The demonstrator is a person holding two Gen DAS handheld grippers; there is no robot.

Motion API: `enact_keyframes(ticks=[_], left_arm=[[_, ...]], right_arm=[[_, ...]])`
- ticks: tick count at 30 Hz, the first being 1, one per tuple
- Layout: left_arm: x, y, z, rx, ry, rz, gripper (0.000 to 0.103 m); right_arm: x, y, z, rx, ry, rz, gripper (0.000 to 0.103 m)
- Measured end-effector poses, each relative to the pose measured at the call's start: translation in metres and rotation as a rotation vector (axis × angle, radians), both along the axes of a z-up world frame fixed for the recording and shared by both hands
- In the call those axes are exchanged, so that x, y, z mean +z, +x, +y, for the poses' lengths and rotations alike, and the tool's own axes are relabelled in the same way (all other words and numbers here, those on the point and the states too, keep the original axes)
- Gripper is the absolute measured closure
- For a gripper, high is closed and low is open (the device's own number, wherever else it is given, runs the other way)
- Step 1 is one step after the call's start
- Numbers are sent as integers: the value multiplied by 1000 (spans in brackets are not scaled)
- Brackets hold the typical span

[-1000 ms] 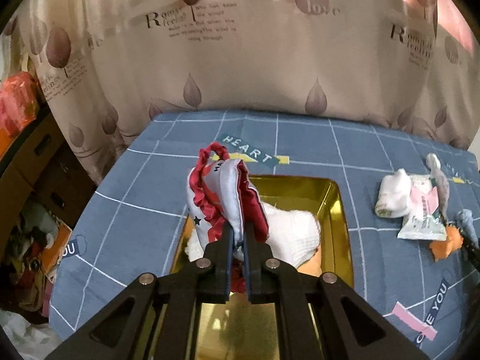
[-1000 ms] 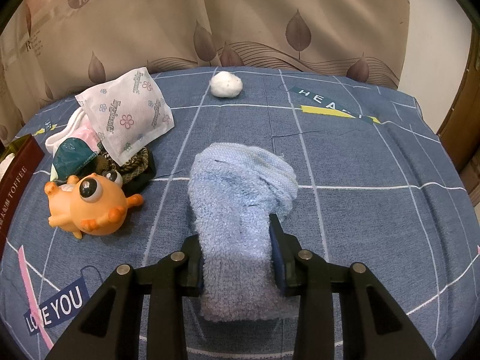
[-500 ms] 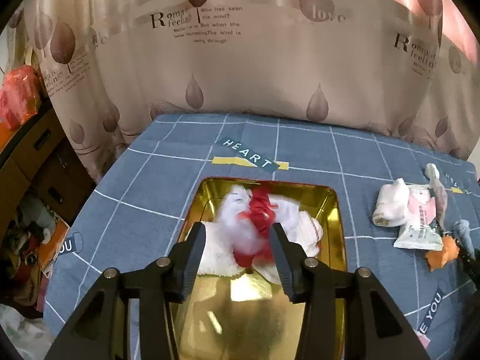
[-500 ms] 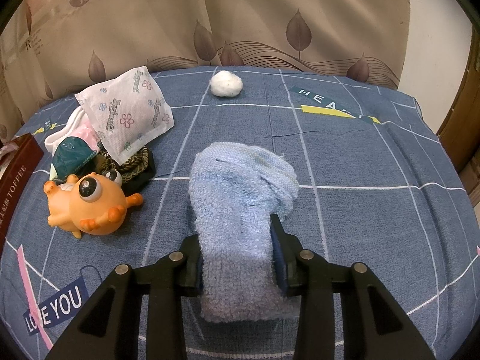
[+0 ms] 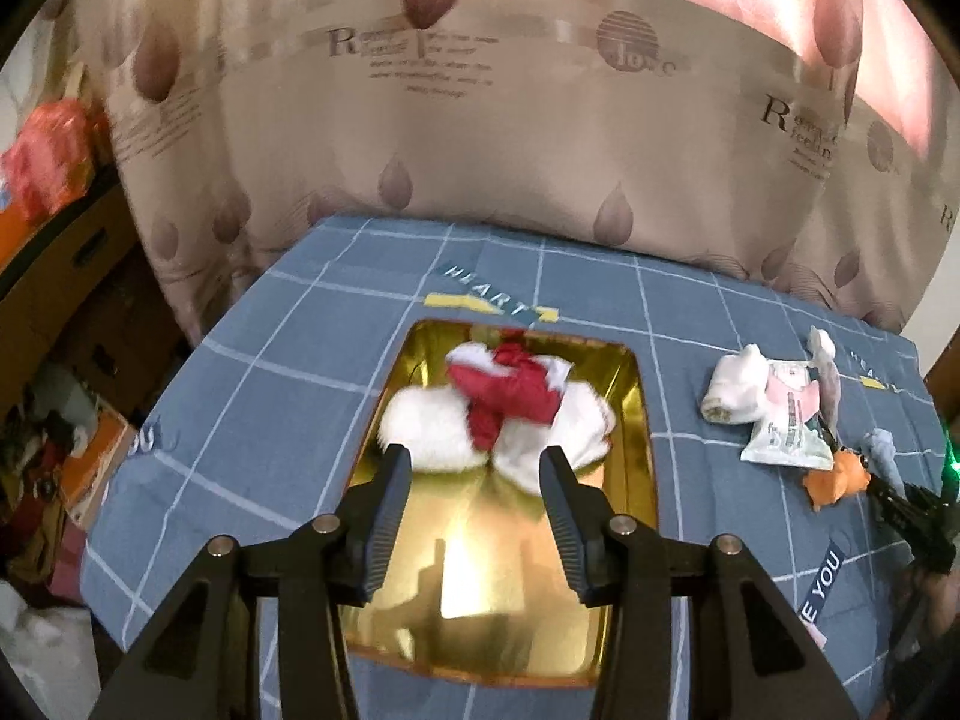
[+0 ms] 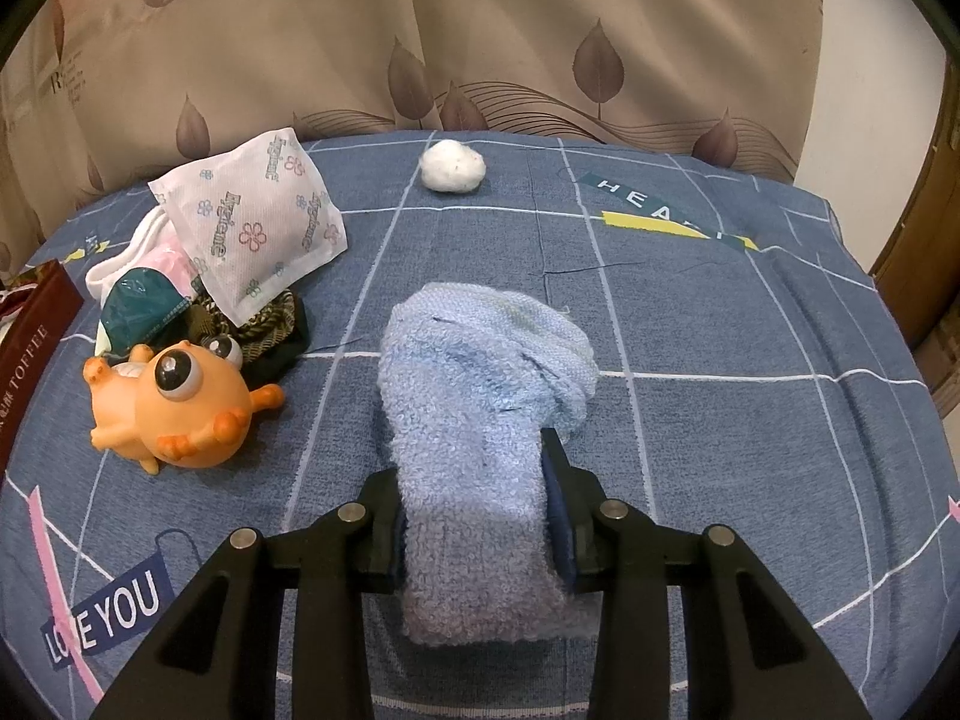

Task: Organize soft objects
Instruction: 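Lower the red-ruffled cloth into the tin and open the left gripper, then carry the blue towel sock into the tin with the right gripper and release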

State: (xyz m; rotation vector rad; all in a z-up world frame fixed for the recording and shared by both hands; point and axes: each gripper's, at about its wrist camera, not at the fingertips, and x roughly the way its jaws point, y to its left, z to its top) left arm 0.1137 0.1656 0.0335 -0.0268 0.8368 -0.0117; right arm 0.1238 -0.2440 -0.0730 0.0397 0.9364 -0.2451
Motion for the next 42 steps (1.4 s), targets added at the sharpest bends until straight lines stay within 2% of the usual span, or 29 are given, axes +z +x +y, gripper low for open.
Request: enact_keyframes(ticks=[4, 7, 16, 21, 25, 33, 34, 38, 42], left_arm=[[-8, -21, 16, 48, -6, 3, 58], [-10, -41, 28, 95, 14, -35, 58], [-26, -80, 58, 152, 6, -63, 57], [-26, -84, 63, 159, 31, -81, 57], [-25, -85, 67, 160, 17, -94, 54], [-30, -83, 73, 173, -18, -66, 54], [-31, -82, 73, 172, -16, -62, 54], [-32, -81, 77, 175, -35, -47, 54], [-32, -80, 82, 190, -44, -45, 54]], right_arm=[[0, 1, 4, 0, -16, 5, 67], [0, -1, 2, -1, -28, 9, 67], [0, -2, 2, -2, -79, 21, 67], [-1, -1, 4, -7, -95, 24, 72], [4, 0, -1, -18, -112, 35, 78], [39, 0, -9, -40, -79, -26, 78], [43, 3, -5, -77, -67, -42, 78], [61, 6, 26, -13, -56, -73, 78], [78, 8, 66, 103, -53, -98, 78]])
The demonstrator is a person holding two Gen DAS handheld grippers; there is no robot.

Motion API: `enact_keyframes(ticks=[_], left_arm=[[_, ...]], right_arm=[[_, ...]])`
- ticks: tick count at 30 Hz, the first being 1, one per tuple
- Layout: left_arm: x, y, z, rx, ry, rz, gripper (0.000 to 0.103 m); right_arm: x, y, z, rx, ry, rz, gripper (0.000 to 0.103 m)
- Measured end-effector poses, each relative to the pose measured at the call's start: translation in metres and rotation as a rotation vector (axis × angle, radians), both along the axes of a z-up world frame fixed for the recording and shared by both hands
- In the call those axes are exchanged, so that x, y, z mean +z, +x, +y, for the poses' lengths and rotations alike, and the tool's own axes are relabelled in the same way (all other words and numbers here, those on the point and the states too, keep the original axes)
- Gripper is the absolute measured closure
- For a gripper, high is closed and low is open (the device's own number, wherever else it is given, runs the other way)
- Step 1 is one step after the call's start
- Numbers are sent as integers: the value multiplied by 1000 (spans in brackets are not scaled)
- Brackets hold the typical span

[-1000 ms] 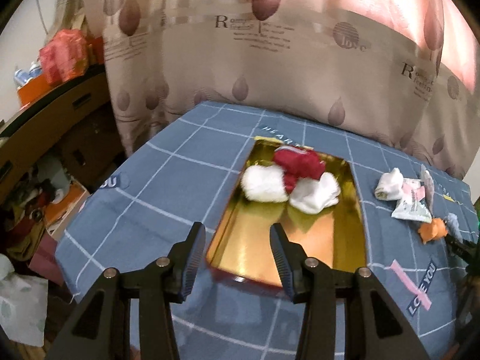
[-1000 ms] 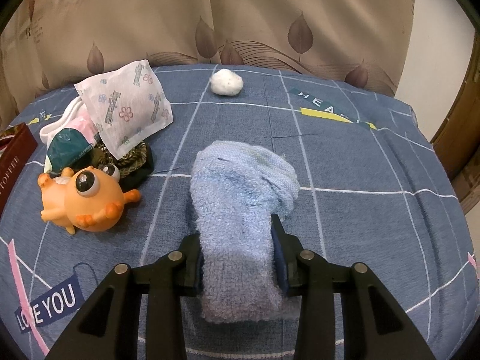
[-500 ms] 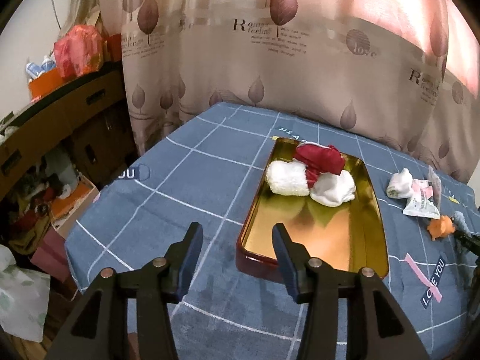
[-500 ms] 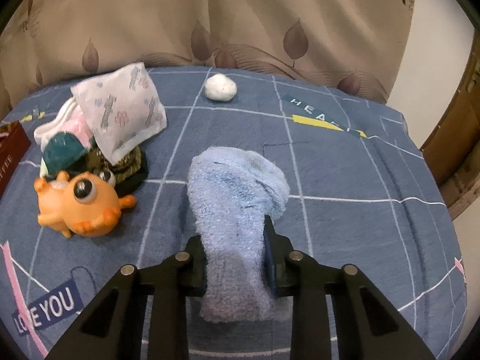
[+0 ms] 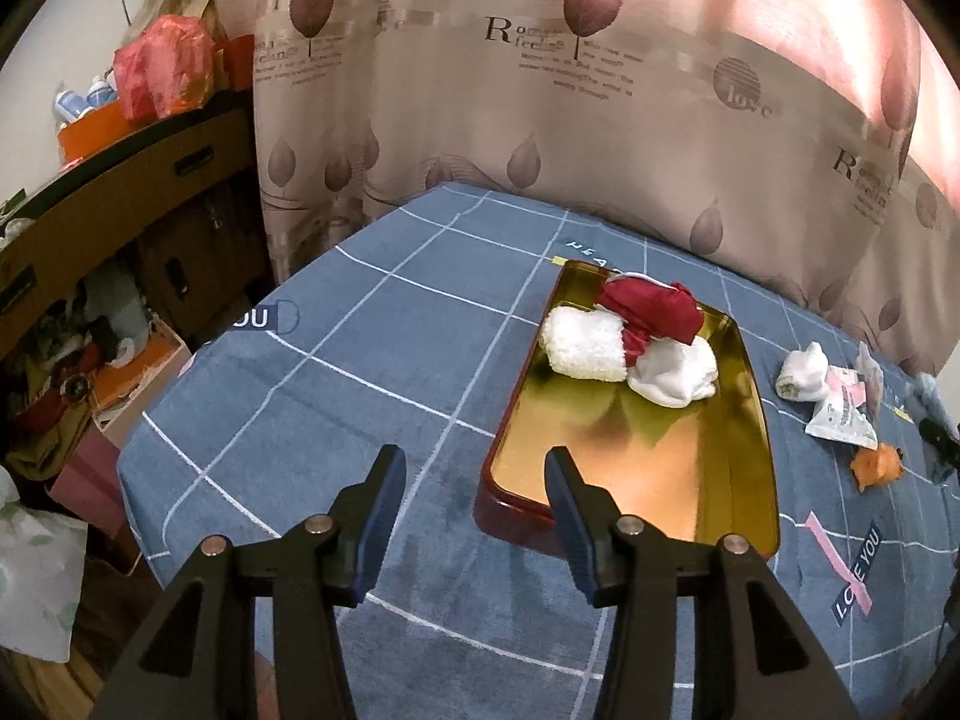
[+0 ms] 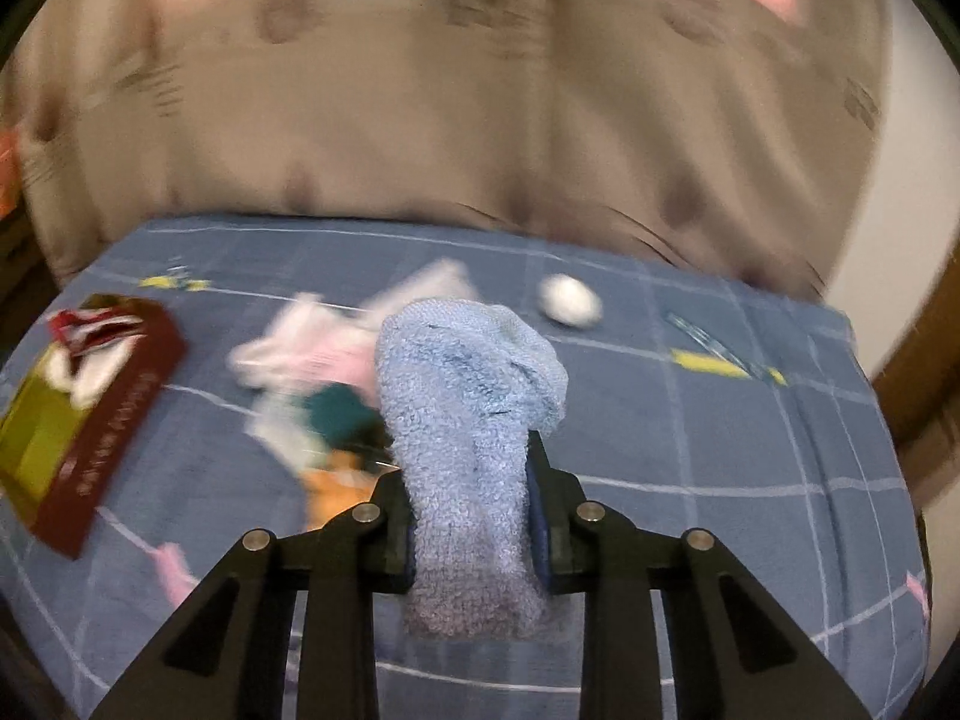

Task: Organize soft objects
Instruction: 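Carry the blue towel sock into the tin with the right gripper and release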

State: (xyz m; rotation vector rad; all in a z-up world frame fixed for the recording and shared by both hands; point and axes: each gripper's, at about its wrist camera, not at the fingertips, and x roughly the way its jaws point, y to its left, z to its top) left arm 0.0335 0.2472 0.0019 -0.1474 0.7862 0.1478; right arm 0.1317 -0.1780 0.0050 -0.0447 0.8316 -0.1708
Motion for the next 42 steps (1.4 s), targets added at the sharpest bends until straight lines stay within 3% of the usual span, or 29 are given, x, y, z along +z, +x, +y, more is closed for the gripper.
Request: enact_keyframes(ticks=[7, 14, 21, 32, 36, 42], left_arm=[[2, 0, 14, 37, -15, -8, 53], [2, 1, 22, 57, -4, -5, 53], [0, 3, 31, 89, -5, -1, 53], [-1, 3, 38, 101, -20, 4, 53], [-1, 3, 37, 93, -23, 7, 53], [-2, 3, 34, 88, -16, 7, 53]], right_arm=[[19, -5, 98, 224, 51, -5, 78], [27, -25, 161, 396, 107, 23, 78], [15, -45, 214, 508, 131, 68, 78], [-10, -62, 240, 557, 125, 132, 77], [-13, -71, 230, 564, 120, 155, 75], [-22, -63, 245, 556, 116, 168, 73]])
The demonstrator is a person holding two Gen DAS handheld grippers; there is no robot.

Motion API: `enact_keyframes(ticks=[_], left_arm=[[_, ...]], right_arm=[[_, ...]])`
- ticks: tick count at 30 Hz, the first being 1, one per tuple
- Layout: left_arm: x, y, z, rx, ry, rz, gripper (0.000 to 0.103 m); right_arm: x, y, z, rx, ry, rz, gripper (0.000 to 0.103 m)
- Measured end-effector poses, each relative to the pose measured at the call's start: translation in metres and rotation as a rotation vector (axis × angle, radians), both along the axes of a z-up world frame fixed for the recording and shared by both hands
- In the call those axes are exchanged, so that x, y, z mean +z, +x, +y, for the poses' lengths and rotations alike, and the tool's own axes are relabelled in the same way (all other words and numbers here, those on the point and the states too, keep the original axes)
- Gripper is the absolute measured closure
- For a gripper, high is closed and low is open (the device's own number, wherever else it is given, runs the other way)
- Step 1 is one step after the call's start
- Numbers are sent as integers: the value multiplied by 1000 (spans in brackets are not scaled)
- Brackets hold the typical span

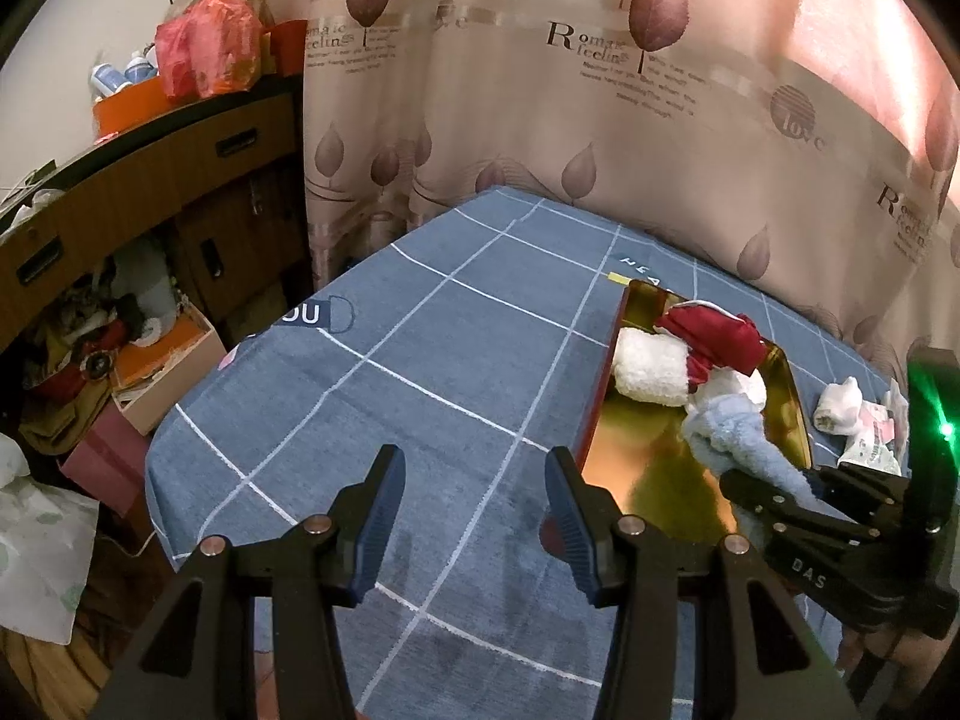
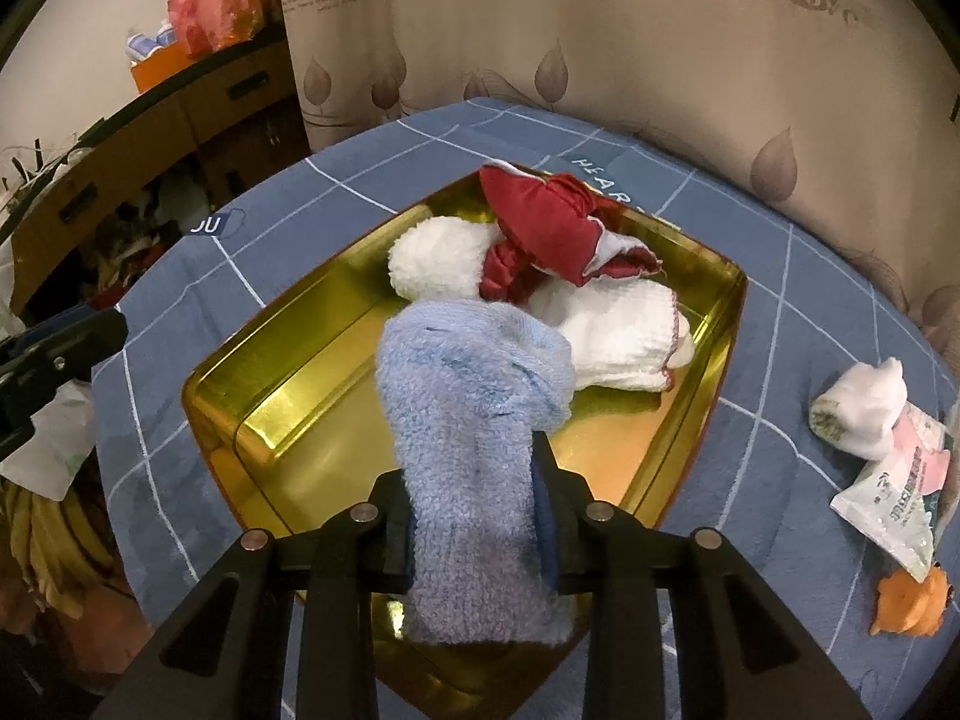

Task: Organize soft objects
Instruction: 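Carry the blue towel sock into the tin with the right gripper and release, then reach the right gripper to the orange rubber toy and grasp it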

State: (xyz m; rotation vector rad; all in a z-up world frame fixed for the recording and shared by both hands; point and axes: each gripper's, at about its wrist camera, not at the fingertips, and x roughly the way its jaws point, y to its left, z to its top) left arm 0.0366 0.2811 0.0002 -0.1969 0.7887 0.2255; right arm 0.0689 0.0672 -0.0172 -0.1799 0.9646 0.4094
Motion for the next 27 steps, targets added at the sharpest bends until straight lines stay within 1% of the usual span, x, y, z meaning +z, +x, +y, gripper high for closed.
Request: enact_keyframes(ticks=[2, 3, 5, 6, 7, 8, 11, 14, 16, 17, 19, 21, 22, 23, 24, 25, 26, 27], left_arm=[[0, 0, -1, -1, 1, 0, 53], [0, 0, -2, -3, 3, -2, 53], [1, 0, -2, -1, 6, -4, 53], [0, 0, -2, -2, 5, -6, 53], [0, 0, -3, -3, 5, -5, 53], [-1, 0, -3, -4, 5, -1, 53], [-2, 1, -3, -4, 9, 3, 53], [-2, 1, -3, -7, 14, 2, 53], [-2, 1, -4, -8, 16, 6, 53], [-3, 1, -4, -8, 15, 7, 53], [-4, 1, -4, -12, 15, 12, 53], [-4, 1, -6, -15, 20, 13, 53], [-4, 1, -7, -18, 24, 13, 53], [-4, 0, -8, -21, 31, 13, 53], [-4, 0, -9, -23, 34, 12, 53], [-4, 1, -10, -25, 36, 13, 53], [-4, 1, -11, -27, 39, 14, 53], [-5, 1, -12, -29, 41, 17, 53]], right_arm=[[0, 6, 5, -3, 2, 0, 71], [0, 1, -5, -5, 10, 1, 70], [2, 1, -6, -8, 19, 0, 59], [6, -7, -20, -10, 26, -10, 55], [7, -6, -16, -11, 26, -20, 44], [10, -5, -12, -12, 27, -30, 38], [22, -15, -29, -18, 53, -59, 38], [31, -11, -27, -29, 79, -81, 38], [42, -22, -60, -47, 92, -103, 37], [41, -6, -42, -56, 93, -108, 37], [46, -13, -79, -88, 93, -123, 37], [44, -19, -109, -131, 83, -133, 37], [40, -8, -96, -149, 76, -136, 36], [39, -13, -126, -179, 67, -139, 35], [38, 1, -120, -196, 60, -142, 32], [38, -9, -163, -235, 47, -151, 23], [37, 19, -128, -256, 38, -157, 17], [37, 10, -169, -298, 24, -170, 16]])
